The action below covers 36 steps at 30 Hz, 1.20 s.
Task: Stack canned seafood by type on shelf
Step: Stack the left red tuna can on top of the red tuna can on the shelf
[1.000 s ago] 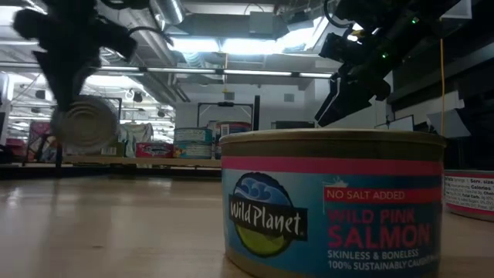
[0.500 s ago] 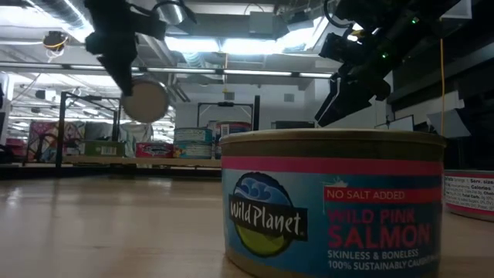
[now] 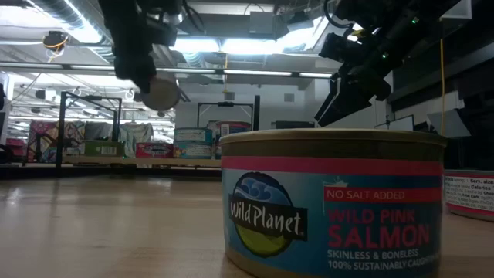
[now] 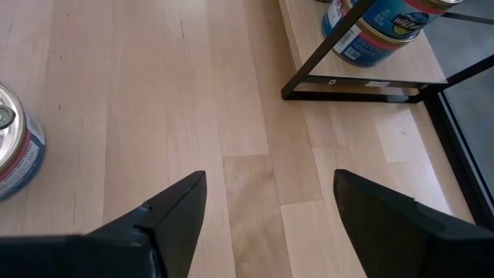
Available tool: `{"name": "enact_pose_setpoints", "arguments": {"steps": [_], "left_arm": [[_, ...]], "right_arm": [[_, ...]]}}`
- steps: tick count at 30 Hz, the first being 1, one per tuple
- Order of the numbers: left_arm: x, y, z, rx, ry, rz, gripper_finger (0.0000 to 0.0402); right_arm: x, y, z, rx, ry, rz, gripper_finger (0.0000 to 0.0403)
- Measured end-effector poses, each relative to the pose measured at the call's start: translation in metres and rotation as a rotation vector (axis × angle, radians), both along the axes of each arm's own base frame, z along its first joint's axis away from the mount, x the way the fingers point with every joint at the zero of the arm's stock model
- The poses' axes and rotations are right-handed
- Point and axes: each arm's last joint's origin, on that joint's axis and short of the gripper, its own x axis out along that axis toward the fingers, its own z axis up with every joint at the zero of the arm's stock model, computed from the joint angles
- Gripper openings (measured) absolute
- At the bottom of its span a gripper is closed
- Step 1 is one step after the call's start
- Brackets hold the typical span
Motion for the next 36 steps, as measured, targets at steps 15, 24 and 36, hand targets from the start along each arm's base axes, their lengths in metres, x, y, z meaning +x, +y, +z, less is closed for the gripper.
{"name": "enact_pose_setpoints", "arguments": {"steps": [15,24,36], "left_arm": [[0.025,0.022,-0.043,0.112,0.273,0.032,0.0159],[0.029,0.037,-0.059,0.098,0.33,0.089,0.0159],[0.031,0.043,-0.068,0.079,0.353,0.114,0.0159]], "right_arm": [[0.0,0.0,0.0,0.001,0.0,-0.001,0.0282],[0.0,0.0,0.0,0.001,0.0,-0.001,0.0282],[0.0,0.0,0.0,0.001,0.0,-0.001,0.0282]]}}
